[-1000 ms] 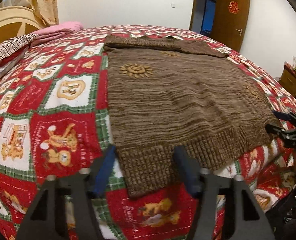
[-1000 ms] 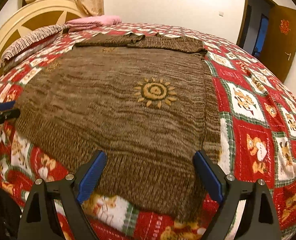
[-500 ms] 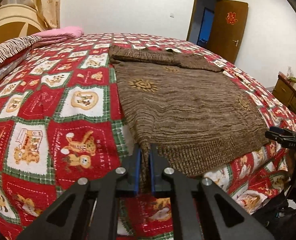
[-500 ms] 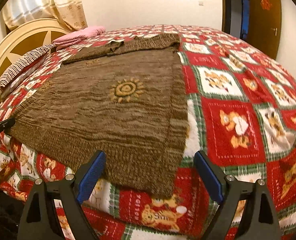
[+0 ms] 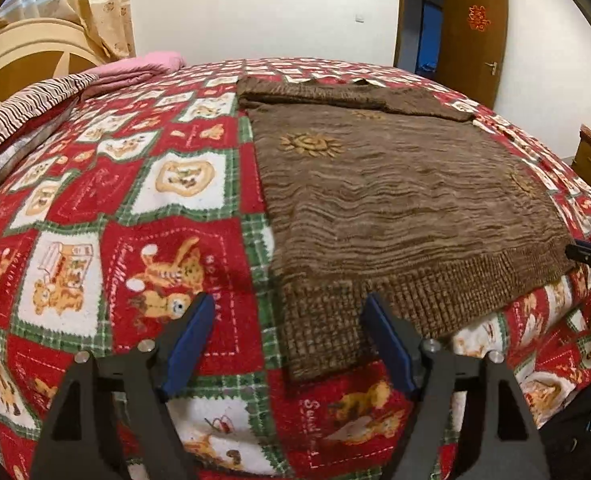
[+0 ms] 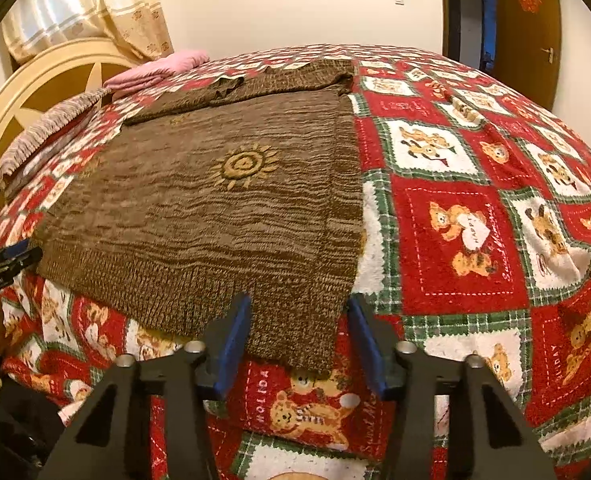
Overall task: Fold small clothes
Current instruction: 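Grasp the sweater hem with the left tool while the right tool grasps it beside, then lift the held hem with both tools and fold it over toward the collar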
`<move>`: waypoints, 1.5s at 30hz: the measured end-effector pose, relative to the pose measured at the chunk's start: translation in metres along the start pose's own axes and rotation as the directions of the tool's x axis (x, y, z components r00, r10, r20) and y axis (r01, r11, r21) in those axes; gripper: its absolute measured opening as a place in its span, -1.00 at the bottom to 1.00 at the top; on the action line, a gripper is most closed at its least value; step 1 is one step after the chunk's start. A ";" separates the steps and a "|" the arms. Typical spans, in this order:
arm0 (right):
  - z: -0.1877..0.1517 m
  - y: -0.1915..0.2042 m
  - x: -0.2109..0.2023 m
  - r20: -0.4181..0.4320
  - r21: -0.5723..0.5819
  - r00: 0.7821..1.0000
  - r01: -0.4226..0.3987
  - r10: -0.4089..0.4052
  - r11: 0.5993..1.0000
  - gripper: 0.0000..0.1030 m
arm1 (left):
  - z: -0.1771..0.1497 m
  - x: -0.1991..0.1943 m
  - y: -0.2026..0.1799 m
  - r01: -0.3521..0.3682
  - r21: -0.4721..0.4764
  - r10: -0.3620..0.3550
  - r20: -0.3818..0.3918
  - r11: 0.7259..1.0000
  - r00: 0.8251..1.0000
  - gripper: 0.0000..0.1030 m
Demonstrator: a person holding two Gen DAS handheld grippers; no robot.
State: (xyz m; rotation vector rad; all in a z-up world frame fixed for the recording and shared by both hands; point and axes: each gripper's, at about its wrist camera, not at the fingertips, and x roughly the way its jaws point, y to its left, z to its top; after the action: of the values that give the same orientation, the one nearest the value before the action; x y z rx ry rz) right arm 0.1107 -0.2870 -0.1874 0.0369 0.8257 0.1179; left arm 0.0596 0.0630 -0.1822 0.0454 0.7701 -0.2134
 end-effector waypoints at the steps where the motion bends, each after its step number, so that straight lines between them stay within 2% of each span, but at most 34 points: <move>1: -0.001 0.002 0.000 -0.005 -0.016 1.000 0.000 0.000 1.000 -0.26 | -0.001 0.000 -0.002 0.008 0.019 -0.008 0.003 1.000 1.000 0.13; 2: -0.001 0.003 0.000 -0.009 -0.021 1.000 -0.012 0.012 1.000 -0.52 | -0.001 0.000 -0.004 0.022 0.035 -0.022 0.002 0.999 1.000 -0.14; 3: -0.001 0.004 0.000 -0.015 -0.021 0.999 -0.034 0.033 0.999 -0.71 | -0.001 -0.001 -0.005 0.038 0.039 -0.038 -0.001 0.999 0.999 -0.28; 4: 0.000 0.003 -0.001 -0.020 -0.017 0.998 -0.052 0.052 0.998 -0.72 | 0.000 -0.002 -0.006 0.067 0.040 -0.067 -0.003 0.997 0.998 -0.63; 5: 0.000 0.002 -0.002 -0.024 -0.019 0.998 -0.060 0.059 0.998 -0.82 | 0.000 -0.003 -0.007 0.087 0.044 -0.087 -0.009 0.995 0.996 -0.82; 14: 0.006 -0.007 -0.045 0.053 -0.003 0.987 -0.154 0.154 0.988 -0.88 | 0.015 -0.035 -0.001 0.137 0.047 -0.140 0.058 0.989 0.988 -0.85; 19: -0.001 -0.018 -0.029 0.028 0.073 0.979 -0.205 0.203 0.976 -0.89 | 0.011 -0.022 0.006 0.150 0.011 -0.151 0.033 0.989 0.988 -0.85; 22: 0.003 -0.024 -0.041 0.078 0.118 0.963 -0.267 0.259 0.957 -0.89 | 0.020 -0.025 0.008 0.176 -0.013 -0.175 0.049 0.984 0.983 -0.85; 25: 0.022 -0.027 -0.059 0.149 0.124 0.951 -0.292 0.273 0.948 -0.89 | 0.037 -0.030 0.005 0.177 0.005 -0.177 0.085 0.984 0.981 -0.85; 34: 0.094 -0.027 -0.075 0.285 0.073 0.935 -0.242 0.213 0.967 -0.89 | 0.109 -0.018 0.016 0.201 -0.004 -0.198 0.163 0.980 0.967 -0.85; 45: 0.201 -0.035 -0.049 0.324 0.006 0.931 -0.181 0.170 0.983 -0.89 | 0.190 0.010 0.029 0.117 0.031 -0.121 0.230 0.993 0.966 -0.85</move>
State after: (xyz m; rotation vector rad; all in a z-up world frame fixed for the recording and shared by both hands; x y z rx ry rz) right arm 0.2287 -0.3249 -0.0179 0.1609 0.4949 0.2590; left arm 0.2031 0.0668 -0.0536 -0.0096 0.5382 -0.3339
